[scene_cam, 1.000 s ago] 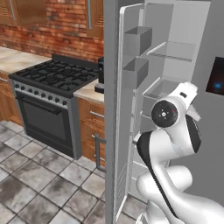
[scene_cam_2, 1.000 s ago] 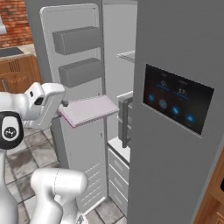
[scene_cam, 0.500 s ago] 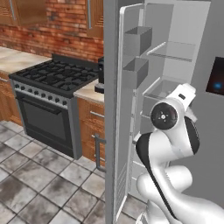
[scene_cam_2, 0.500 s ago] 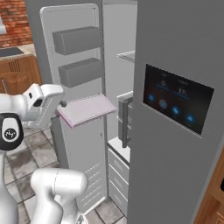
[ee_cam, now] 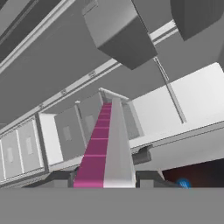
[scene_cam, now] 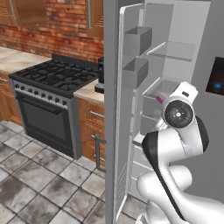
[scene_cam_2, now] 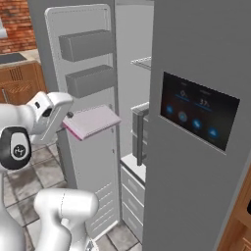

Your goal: The ice cube tray has been filled with water. Take the tray and place it in the freezer to make ice. Close the freezer door after placing the tray.

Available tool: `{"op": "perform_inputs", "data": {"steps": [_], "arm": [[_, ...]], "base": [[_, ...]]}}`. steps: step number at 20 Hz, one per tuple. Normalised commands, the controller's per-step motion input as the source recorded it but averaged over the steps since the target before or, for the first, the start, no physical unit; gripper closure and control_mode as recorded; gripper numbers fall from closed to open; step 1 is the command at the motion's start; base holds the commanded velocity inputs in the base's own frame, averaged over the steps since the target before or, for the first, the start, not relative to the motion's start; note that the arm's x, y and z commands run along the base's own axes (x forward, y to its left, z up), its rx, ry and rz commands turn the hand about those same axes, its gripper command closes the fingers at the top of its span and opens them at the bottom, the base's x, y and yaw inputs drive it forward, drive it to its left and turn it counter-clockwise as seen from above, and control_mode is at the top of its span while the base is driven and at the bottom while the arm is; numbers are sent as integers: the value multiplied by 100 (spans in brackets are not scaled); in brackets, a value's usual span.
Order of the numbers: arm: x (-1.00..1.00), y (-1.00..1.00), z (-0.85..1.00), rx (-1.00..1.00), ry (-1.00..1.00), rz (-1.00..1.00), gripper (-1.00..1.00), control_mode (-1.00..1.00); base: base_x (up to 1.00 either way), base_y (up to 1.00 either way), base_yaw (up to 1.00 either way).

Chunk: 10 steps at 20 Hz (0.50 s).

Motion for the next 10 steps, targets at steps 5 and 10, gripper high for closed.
{"op": "perform_inputs", "data": {"steps": [5,10], "arm": [[0,-4,-5,-1,-12,6,100,-100],[0,-7,-13,-5,-14,0,100,-100]], "base": [[0,0,0],[0,0,0]]}}
